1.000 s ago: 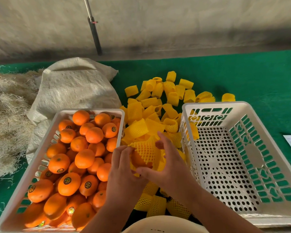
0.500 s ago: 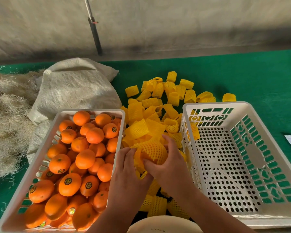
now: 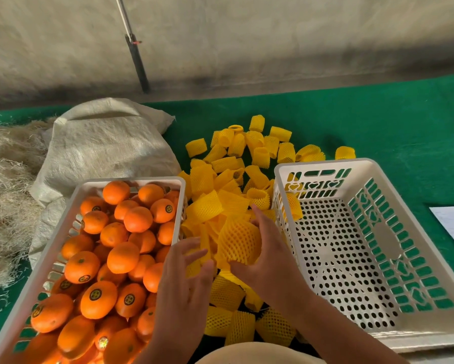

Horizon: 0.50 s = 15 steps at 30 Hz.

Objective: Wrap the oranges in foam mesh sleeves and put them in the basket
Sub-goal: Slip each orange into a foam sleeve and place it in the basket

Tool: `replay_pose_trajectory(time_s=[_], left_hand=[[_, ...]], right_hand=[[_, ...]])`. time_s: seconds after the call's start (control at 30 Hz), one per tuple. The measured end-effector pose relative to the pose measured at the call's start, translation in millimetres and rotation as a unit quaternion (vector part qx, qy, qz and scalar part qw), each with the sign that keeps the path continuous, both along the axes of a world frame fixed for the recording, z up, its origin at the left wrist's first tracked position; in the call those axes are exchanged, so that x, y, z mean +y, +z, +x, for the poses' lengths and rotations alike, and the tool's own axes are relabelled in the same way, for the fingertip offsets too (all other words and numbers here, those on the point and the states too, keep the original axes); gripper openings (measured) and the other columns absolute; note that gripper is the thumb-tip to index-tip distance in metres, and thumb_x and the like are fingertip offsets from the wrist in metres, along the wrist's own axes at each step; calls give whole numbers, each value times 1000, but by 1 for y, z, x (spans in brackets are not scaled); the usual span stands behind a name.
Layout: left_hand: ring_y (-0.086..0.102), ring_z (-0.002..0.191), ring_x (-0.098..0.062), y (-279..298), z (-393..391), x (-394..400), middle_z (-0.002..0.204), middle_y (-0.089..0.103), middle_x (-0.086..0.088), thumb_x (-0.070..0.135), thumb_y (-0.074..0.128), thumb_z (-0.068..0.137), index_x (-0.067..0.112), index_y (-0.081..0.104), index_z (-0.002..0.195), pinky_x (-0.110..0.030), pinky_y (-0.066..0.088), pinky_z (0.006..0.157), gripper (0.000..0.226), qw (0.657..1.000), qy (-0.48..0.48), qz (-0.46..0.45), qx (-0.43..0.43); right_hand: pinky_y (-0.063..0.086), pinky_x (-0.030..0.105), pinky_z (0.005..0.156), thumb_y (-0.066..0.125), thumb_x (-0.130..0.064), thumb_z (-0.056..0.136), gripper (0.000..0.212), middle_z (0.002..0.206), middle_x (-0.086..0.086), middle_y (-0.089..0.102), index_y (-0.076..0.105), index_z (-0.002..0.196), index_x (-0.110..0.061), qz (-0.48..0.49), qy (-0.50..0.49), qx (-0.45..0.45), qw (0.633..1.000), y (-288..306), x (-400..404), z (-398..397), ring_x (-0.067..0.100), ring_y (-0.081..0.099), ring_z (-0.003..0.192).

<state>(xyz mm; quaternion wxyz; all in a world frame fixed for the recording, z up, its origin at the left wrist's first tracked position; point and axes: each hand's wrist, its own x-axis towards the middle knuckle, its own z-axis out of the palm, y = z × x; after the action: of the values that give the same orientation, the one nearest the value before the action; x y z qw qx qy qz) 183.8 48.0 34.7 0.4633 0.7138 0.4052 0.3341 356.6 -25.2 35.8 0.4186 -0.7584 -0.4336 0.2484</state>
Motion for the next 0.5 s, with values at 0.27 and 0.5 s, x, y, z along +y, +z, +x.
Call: replay_pose_trajectory(time_s=[0.27,0.5], left_hand=[[73,111,-24,7,39,33,131,67,-1,44,96,69,38,60,137,-47,62,90,77,920,-70,-381,-59],[71,112,-12,-9,44,25,127,68,19,67,86,70,53,55,135,-38,64,83,73,950,-113,-290,-16]], right_hand=[[37,30,113,89,-63,67,130,163,-28,10,-3,159,-55,25,111,26,993,-1,-1,11,-2,15,152],[63,37,89,80,-64,79,89,134,-2,67,42,154,-33,-43,10,347,937,-3,3,28,13,71,114]])
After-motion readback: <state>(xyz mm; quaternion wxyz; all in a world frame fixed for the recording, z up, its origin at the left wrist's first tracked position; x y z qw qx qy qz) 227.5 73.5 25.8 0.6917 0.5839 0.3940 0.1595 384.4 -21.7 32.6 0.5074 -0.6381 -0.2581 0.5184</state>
